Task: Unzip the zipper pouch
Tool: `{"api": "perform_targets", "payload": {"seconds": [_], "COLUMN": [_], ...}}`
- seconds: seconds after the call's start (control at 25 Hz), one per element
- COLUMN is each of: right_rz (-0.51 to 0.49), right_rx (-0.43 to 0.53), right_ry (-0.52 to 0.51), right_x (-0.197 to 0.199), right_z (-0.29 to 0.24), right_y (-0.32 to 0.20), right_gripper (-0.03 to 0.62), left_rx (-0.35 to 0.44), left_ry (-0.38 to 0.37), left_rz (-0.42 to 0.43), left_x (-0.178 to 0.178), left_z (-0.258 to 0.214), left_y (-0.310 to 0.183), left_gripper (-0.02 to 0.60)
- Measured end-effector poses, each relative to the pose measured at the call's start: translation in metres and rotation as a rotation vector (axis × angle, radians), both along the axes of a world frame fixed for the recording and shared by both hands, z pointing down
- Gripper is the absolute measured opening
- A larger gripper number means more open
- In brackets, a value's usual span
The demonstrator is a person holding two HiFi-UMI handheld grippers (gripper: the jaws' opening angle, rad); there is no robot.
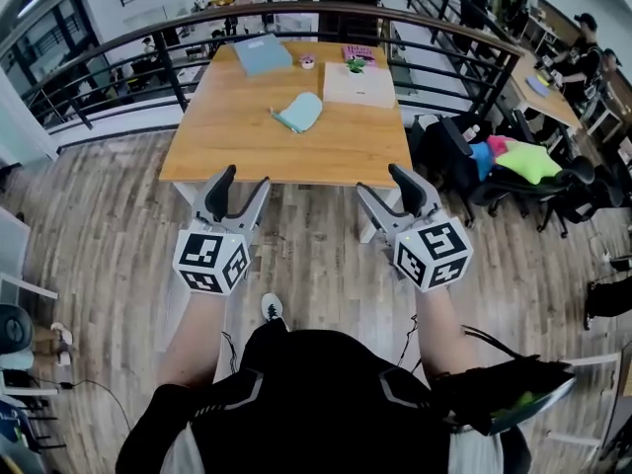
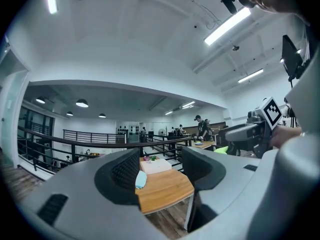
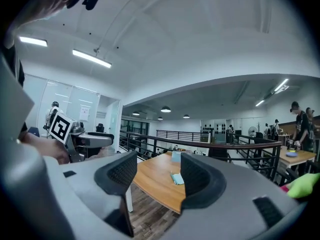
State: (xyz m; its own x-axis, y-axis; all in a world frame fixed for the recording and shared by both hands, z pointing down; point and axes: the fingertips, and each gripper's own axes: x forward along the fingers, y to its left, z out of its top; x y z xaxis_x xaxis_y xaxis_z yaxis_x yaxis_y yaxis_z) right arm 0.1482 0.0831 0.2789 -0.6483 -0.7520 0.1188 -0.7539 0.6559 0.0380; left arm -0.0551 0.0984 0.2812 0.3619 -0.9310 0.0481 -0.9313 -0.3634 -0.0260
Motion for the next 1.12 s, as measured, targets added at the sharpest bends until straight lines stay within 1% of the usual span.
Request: {"api": "perform_targets", "payload": {"seconds": [0.24, 0.4, 0.68, 0.88, 1.0, 1.12], "right_rz": [0.017, 0.022, 0.033, 0.066, 0.081, 0.087], "right_rx": [-0.016, -0.033, -0.062, -0.068, -0.076, -0.083], "right_ry": [0.0, 0.008, 0.016, 0.008, 0.01, 0.021], "right_x": [-0.043, -0.071, -0.107, -0.129, -0.138, -0.144], "right_z": [-0.003, -0.001, 0.009, 0.012, 0.014, 0.018], "right_y": [-0.062, -0.095, -0.135, -0.165, -0.176, -0.188], "right_gripper": [0.279, 0.278, 0.276, 0.27, 0.27, 0.27], "left_rx": [0.005, -0.01, -0.028, -0.04, -0.05, -0.055], "left_ry": [-0.005, 0.005, 0.001, 0.025, 0.054, 0.057], "left_rz": [0.014, 0.031, 0.051, 0.067, 0.097, 0.098], "left_x": [-0.048, -0.074, -0.111, -0.137, -0.147, -0.155], "left_z": [-0.005, -0.003, 0.005, 0.012, 0.018, 0.024], "left_y": [-0.068, -0.103, -0.147, -0.177, -0.188, -0.2], "left_gripper": [0.268, 0.268, 0.268, 0.268, 0.268, 0.268]}}
